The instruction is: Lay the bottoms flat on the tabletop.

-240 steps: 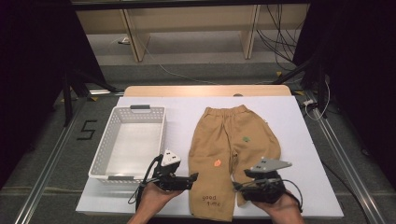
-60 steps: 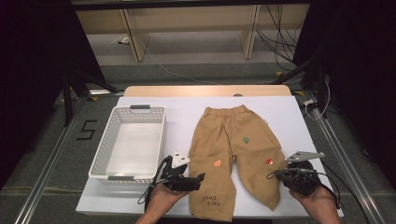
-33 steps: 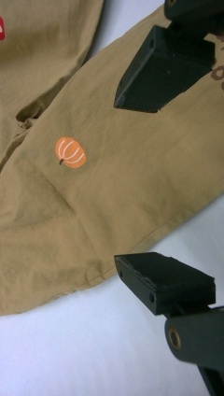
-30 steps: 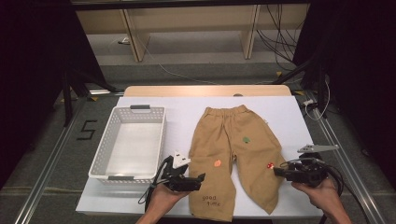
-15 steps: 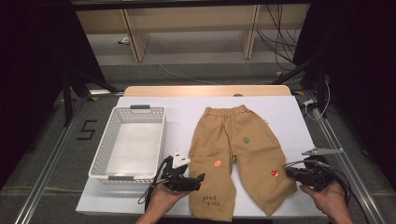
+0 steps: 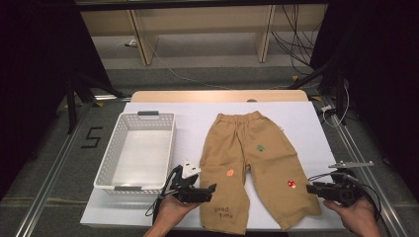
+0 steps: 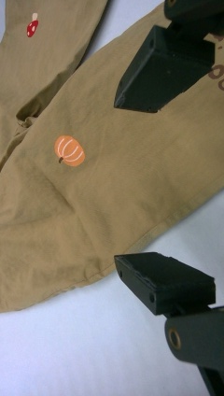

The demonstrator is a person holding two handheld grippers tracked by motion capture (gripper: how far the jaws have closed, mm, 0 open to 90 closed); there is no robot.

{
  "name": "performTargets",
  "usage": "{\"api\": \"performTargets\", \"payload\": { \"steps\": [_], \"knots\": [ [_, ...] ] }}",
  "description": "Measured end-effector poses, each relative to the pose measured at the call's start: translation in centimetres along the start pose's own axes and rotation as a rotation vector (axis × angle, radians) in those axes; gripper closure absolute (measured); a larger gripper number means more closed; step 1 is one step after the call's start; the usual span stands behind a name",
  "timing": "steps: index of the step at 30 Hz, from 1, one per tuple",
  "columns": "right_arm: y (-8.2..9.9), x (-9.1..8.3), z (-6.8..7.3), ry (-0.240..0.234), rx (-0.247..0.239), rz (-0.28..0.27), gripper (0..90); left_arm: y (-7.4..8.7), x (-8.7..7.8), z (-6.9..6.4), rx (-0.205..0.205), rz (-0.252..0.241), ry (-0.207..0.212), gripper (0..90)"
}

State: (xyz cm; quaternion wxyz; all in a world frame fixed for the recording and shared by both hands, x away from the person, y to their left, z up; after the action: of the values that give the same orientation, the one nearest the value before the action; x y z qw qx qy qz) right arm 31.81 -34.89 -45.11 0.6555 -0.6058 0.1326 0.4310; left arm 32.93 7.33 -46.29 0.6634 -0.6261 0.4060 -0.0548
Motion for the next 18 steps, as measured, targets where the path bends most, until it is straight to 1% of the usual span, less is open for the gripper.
{"api": "performTargets", "payload": {
  "steps": [1,3,4,8,11,12,13,14,15,18],
  "knots": [
    [0.2,0.2,0.1,0.011,-0.006,0.008,72.8,0.0,0.0,0.0,0.0,0.001,0.0,20.5],
    [0.4,0.4,0.3,0.022,-0.023,0.031,84.7,0.0,0.0,-0.1,0.003,0.002,0.001,20.4],
    [0.5,0.4,0.4,0.024,-0.045,0.041,89.4,0.0,0.0,0.0,0.004,0.002,0.001,20.5],
    [0.6,-0.1,0.9,0.017,-0.067,0.046,89.9,0.1,0.0,0.0,-0.001,0.002,-0.001,20.5],
    [0.7,-0.3,1.2,0.039,-0.089,0.044,89.9,0.1,0.0,0.0,0.0,0.002,-0.001,20.5],
    [0.7,-0.2,1.1,0.064,-0.101,0.051,89.9,0.1,0.1,0.0,0.002,0.006,0.0,20.4],
    [0.9,0.0,1.0,0.098,-0.11,0.066,89.9,0.2,0.0,-0.1,0.005,0.008,0.001,20.4],
    [1.0,0.4,0.8,0.129,-0.119,0.086,89.8,0.2,0.1,-0.1,0.007,0.009,0.003,20.4],
    [1.4,1.1,0.3,0.154,-0.129,0.115,89.6,0.1,0.1,-0.1,0.007,0.01,0.003,20.4],
    [1.3,0.8,0.1,0.162,-0.127,0.105,89.6,0.2,0.1,-0.1,0.003,0.011,0.002,20.5]
  ]
}}
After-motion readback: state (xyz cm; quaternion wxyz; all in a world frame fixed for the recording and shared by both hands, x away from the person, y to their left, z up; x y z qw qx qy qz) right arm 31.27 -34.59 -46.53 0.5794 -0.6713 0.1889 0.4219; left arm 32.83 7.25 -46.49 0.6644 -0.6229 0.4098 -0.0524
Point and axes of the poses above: each handheld gripper's, and its own axes: x roughly forward along the jaws, y roughly out of its underside, z roughly to its left, the point moved 1 cm from there along x, roughly forward along the jaws, and after that the axes turned 12 degrees about -z, right-handed, at the moved point
